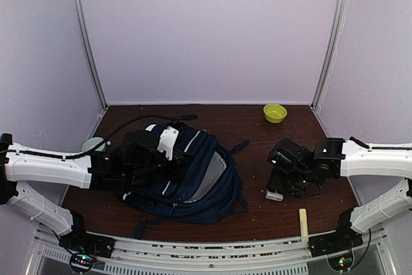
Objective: Pack the student bag
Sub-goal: Grab the charger from the center of the board, then place the charger in the upper front pocket of the bag.
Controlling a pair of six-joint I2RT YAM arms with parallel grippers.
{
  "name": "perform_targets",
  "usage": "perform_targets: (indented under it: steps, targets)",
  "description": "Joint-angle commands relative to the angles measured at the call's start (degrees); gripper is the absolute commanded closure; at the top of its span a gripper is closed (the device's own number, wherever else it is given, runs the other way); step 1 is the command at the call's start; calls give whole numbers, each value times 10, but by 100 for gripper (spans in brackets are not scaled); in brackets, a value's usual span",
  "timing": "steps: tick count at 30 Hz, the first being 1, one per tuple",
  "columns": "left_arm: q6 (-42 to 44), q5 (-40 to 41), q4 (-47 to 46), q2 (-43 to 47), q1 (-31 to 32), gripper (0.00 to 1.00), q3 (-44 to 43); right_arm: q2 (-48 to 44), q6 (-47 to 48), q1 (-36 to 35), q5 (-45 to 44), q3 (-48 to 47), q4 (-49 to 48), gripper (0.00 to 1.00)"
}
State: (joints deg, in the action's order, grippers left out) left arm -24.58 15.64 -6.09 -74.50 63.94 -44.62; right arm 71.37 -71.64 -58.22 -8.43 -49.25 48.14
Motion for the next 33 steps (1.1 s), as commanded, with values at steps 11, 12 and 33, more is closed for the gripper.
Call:
perform_targets:
  steps: [11,12,33]
  targets:
    - [1,-4,-49,19,2,100,0,-62,91,-3,-37,-21,-191,100]
    - [0,-4,-48,20,2,100,0,-59,93,-3,-36,-23,-198,100]
    - [-3,-8,-34,50,2,100,0,152,107,-2,160,-110,-473,100]
